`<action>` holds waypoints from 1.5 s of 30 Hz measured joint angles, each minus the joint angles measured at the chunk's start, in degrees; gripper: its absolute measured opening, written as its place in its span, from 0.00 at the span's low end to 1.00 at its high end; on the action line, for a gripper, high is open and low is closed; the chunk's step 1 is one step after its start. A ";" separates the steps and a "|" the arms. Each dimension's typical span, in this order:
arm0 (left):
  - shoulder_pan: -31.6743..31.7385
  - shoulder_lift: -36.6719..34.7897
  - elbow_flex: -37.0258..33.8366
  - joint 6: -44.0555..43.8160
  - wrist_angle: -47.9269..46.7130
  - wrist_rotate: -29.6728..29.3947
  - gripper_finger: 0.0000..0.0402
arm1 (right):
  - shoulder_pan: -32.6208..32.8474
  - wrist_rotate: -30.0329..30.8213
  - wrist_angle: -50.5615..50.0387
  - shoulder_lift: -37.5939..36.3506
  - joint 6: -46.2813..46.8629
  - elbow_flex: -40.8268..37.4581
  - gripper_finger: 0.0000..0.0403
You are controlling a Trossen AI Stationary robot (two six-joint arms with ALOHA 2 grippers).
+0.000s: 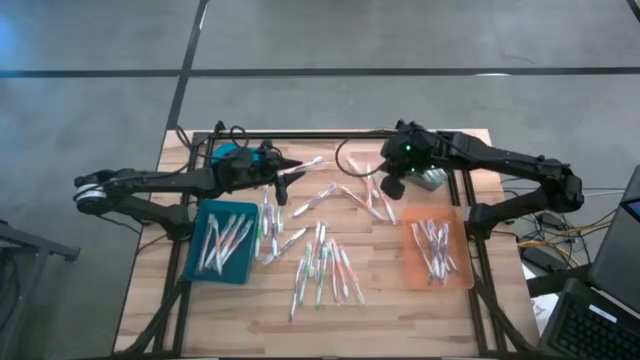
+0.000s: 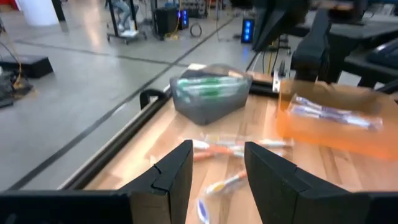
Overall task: Pick & Place Toothbrushes
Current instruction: Put the purple toothbrush into the orange bin
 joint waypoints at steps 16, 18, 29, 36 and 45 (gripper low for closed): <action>0.00 0.00 0.00 -0.63 -6.49 -0.13 0.37 | 12.35 0.12 -0.52 0.04 6.04 -0.14 0.02; 0.00 -0.02 0.00 -0.30 -7.63 -0.13 0.37 | 13.92 0.28 -0.52 0.04 7.21 -0.16 0.02; -0.02 -0.07 1.81 2.73 -19.50 -9.16 0.37 | 21.75 9.60 -0.64 0.17 11.16 -0.33 0.02; 0.00 2.42 8.30 2.71 -34.00 -20.59 0.37 | 22.14 10.82 -0.25 0.27 11.36 -1.03 0.02; -1.55 8.67 12.38 -0.57 -37.36 -12.45 0.37 | 22.11 10.80 -0.08 0.26 12.26 -3.56 0.02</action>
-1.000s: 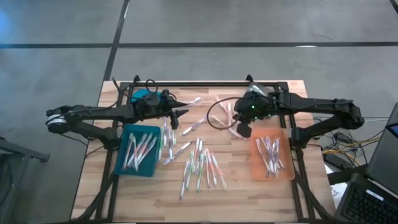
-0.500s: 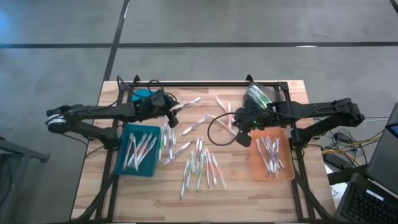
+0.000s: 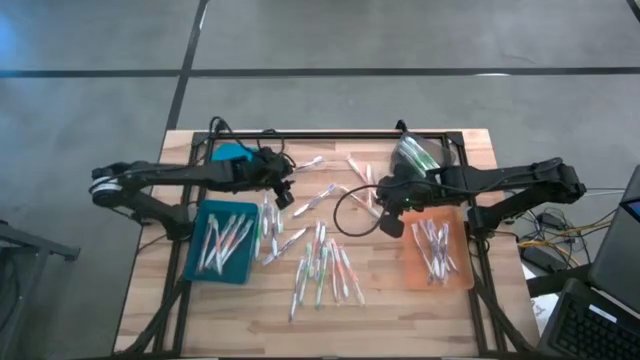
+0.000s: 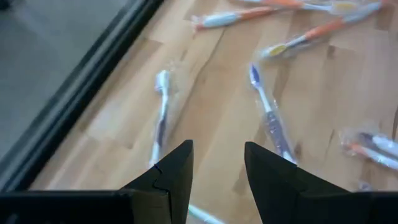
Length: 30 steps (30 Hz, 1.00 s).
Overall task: Pick & Place Toothbrushes
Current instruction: Put the purple toothbrush into the orange bin
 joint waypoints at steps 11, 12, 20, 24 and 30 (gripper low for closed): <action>-5.56 11.19 2.62 -3.49 -0.05 2.41 0.37 | 0.01 0.00 -0.07 0.00 1.39 -1.52 0.02; -6.01 12.27 3.18 -3.51 -0.12 2.41 0.37 | 0.01 0.00 -0.07 0.00 1.42 -1.52 0.02; -6.84 18.97 7.24 -6.64 -0.72 2.41 0.37 | 0.01 -0.02 -0.04 0.00 1.46 -1.55 0.02; -6.86 21.06 7.90 -8.50 -1.06 2.41 0.37 | 0.01 -0.02 -0.03 0.00 1.46 -1.65 0.02; -6.84 23.10 8.12 -12.39 -1.13 3.37 0.37 | 0.01 -0.02 -0.04 0.00 1.44 -2.24 0.02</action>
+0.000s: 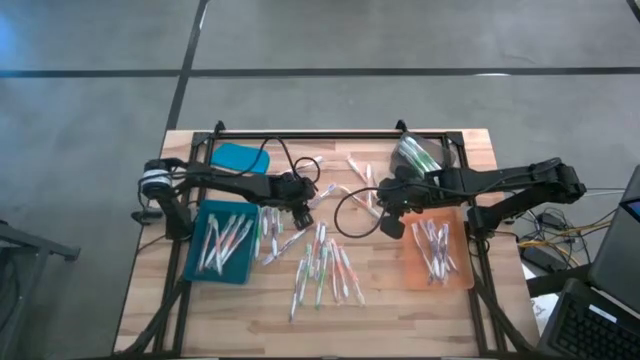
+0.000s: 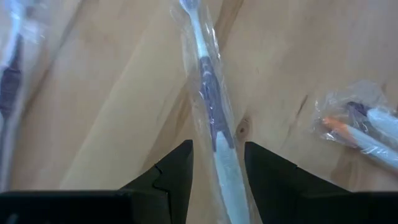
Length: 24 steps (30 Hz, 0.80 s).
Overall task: Pick & Place Toothbrushes
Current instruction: Put the purple toothbrush into the orange bin
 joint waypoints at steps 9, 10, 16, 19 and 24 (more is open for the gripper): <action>-0.02 2.64 0.01 -2.47 0.05 0.66 0.37 | 0.00 0.00 0.20 -0.02 1.08 -2.23 0.02; -0.02 2.92 0.03 -2.75 0.18 0.73 0.37 | 0.00 -0.01 0.17 -0.02 1.09 -2.51 0.02; -0.02 3.68 0.09 -4.31 0.38 0.49 0.36 | 0.00 -0.02 0.15 -0.02 1.11 -3.28 0.02; -0.07 3.68 0.09 -4.66 0.46 0.49 0.31 | 0.00 -0.02 0.19 -0.02 1.09 -3.28 0.02; -0.07 3.75 0.11 -4.72 0.64 0.64 0.20 | 0.00 -0.02 0.19 -0.02 1.09 -3.28 0.02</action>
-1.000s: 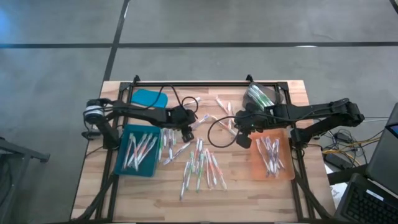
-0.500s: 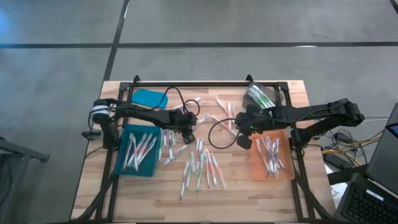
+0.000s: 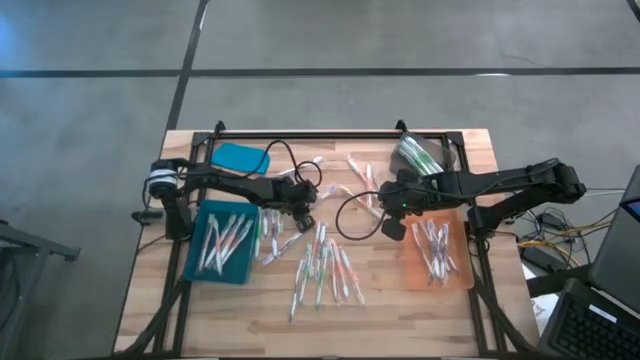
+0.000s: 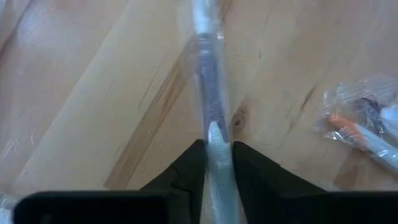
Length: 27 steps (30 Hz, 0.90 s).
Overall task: Pick & Place Toothbrushes
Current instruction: Put the purple toothbrush into the orange bin
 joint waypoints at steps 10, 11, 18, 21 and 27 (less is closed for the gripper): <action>0.13 -0.21 -0.09 -1.75 -0.22 -1.12 0.11 | 0.02 -0.02 -0.04 -0.02 0.00 0.00 0.02; 0.11 -0.32 -0.09 -1.80 -0.24 -1.27 0.10 | 0.03 -0.05 -0.05 -0.02 0.00 0.00 0.02; 0.20 -3.17 -0.35 -1.58 -0.28 -5.30 0.08 | 0.04 -0.13 -0.17 -0.02 0.00 0.00 0.02; 0.17 -4.51 -0.28 -0.99 1.42 -6.48 0.08 | 0.53 -0.10 -0.14 -0.02 0.20 0.00 0.02; 0.17 -6.43 -0.24 1.98 7.95 -6.99 0.08 | 2.89 -0.07 -0.10 -0.02 0.94 -0.04 0.02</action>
